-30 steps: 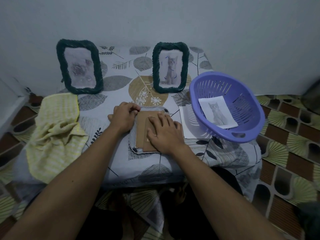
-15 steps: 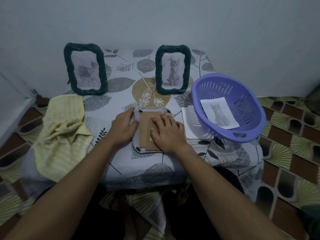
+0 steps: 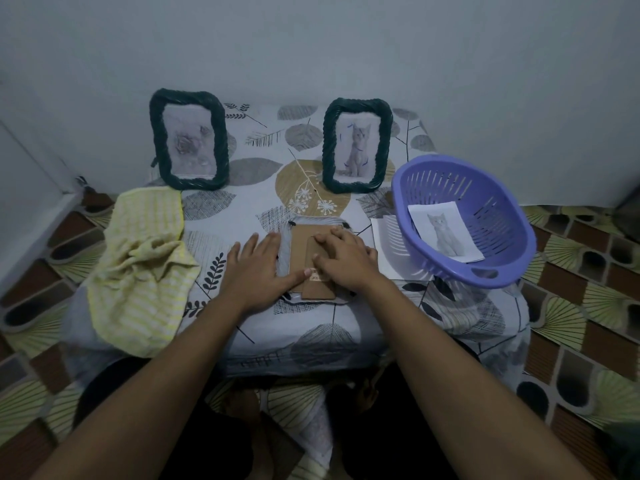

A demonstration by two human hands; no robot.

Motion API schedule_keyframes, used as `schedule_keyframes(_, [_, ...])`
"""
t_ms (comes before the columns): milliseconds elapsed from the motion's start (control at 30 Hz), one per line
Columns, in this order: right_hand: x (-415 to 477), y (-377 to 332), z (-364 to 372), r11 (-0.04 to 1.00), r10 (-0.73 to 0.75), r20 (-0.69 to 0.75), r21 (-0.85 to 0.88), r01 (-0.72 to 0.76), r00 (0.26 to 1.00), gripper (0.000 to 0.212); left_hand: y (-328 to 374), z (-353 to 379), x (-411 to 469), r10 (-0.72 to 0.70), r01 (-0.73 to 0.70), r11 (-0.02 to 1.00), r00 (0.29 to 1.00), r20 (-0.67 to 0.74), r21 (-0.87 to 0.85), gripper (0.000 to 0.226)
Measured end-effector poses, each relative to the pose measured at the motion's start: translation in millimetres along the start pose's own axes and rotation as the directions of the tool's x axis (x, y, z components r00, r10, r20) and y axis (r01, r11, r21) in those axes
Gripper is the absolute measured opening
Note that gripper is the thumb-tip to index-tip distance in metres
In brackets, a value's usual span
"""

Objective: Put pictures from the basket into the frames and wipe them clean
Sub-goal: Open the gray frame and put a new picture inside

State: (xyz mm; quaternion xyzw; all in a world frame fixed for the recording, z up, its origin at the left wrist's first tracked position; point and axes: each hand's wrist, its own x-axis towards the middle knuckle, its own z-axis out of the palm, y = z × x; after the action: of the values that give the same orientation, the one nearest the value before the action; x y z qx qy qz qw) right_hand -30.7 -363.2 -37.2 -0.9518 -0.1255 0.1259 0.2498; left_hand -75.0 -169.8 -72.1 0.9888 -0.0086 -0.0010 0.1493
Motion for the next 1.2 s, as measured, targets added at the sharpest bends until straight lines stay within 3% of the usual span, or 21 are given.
schedule_keyframes(100, [7.6, -2.8, -3.3, 0.998, 0.026, -0.057, 0.054, -0.023, 0.998, 0.042, 0.2, 0.0, 0.2, -0.006, 0.006, 1.000, 1.000, -0.004, 0.002, 0.117])
schedule_keyframes(200, [11.8, -3.6, -6.3, 0.984, 0.070, -0.236, 0.176, -0.028, 0.969, 0.035, 0.8, -0.4, 0.5, -0.013, 0.013, 1.000, 1.000, -0.013, 0.005, 0.116])
schedule_keyframes(333, [10.0, 4.2, -3.4, 0.987, 0.158, -0.378, 0.051, -0.150, 0.912, 0.041, 0.3, -0.7, 1.4, -0.023, 0.022, 1.000, 1.000, -0.014, -0.018, 0.117])
schedule_keyframes(700, [9.1, 7.7, 10.1, 0.982, 0.166, -0.425, -0.014, -0.189, 0.890, 0.034, -0.2, -0.2, 2.0, -0.019, 0.017, 0.999, 0.999, -0.030, -0.041, 0.116])
schedule_keyframes(967, [10.1, 11.5, 9.4, 0.972, 0.230, -0.420, 0.138, -0.188, 0.878, 0.039, -0.2, -0.1, 2.3, -0.018, 0.016, 0.999, 0.999, -0.032, -0.048, 0.116])
schedule_keyframes(1200, [12.3, 12.6, 5.9, 0.965, 0.248, -0.369, 0.175, -0.196, 0.896, 0.029, 0.6, -0.9, 1.7, -0.018, 0.017, 0.998, 0.999, -0.031, -0.053, 0.117])
